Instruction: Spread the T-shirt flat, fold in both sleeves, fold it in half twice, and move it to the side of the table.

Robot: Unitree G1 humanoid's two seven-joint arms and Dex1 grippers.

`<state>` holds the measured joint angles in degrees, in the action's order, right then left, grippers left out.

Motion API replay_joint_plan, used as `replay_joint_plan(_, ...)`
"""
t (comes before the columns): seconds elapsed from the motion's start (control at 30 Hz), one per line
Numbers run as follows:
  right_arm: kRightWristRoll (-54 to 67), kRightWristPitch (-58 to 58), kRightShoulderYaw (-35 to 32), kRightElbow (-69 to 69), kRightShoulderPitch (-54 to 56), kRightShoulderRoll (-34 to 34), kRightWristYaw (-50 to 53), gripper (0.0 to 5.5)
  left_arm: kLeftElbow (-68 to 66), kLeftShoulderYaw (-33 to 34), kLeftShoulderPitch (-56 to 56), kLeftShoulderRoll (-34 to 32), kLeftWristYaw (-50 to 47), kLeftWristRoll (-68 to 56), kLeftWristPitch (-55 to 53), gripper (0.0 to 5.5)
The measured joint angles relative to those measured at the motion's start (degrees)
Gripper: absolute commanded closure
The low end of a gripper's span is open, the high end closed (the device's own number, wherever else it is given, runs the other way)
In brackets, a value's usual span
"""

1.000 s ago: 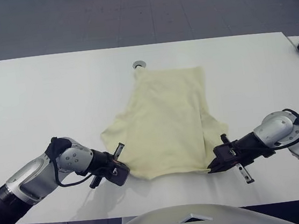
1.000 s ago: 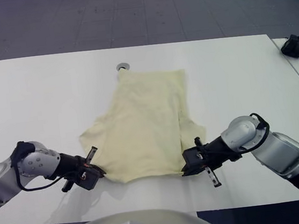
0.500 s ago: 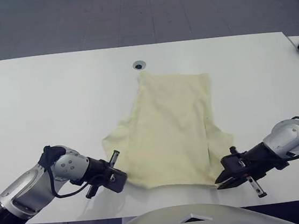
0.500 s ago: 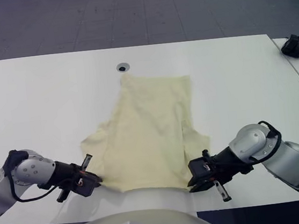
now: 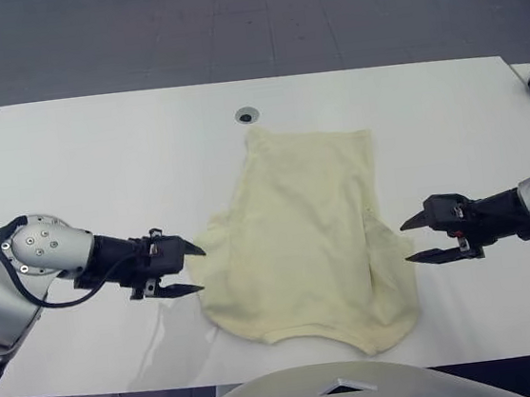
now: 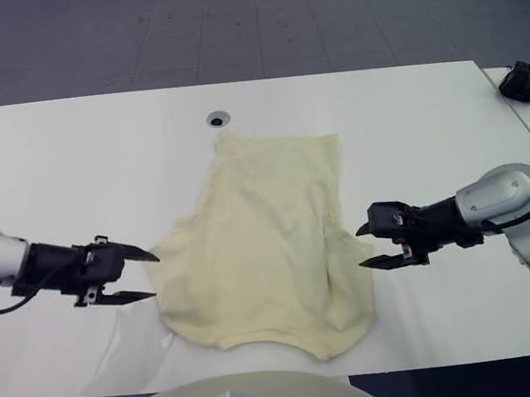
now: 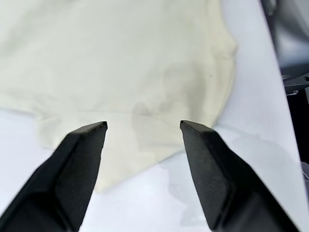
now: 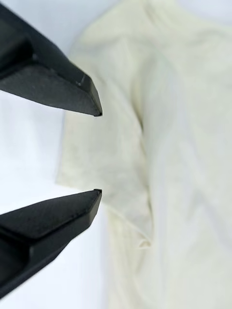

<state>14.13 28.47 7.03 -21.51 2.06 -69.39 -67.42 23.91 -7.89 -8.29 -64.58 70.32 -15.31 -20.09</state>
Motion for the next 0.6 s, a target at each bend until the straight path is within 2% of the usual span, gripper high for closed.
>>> replay_joint_plan(0.1, -5.8, -2.3, 4.0, 5.0, 2.2, 5.5, 5.2, 1.62, -6.9, -6.4, -6.8, 8.8, -6.6, 7.5, 0.2, 1.55)
replay_joint_plan(0.2, -8.4, -3.6, 5.6, 7.0, 3.5, 7.9, 6.3, 1.14, -10.7, -9.8, -8.5, 12.6, -9.3, 12.2, 1.9, 1.04)
replay_joint_plan(0.4, -11.7, -6.9, 6.4, 9.4, 3.8, 8.8, 6.3, 0.30, -18.5, -13.2, -8.7, 14.0, -11.7, 20.6, 8.4, 0.16)
replay_joint_plan(0.47, -12.6, -9.1, 6.5, 10.6, 4.0, 8.7, 6.3, 0.12, -20.2, -13.2, -9.0, 14.0, -12.5, 21.7, 11.1, 0.10)
replay_joint_plan(0.6, -15.2, -13.0, 6.1, 14.2, 4.2, 6.0, 6.3, 0.12, -22.5, -12.9, -9.3, 14.4, -14.4, 22.9, 13.3, 0.10)
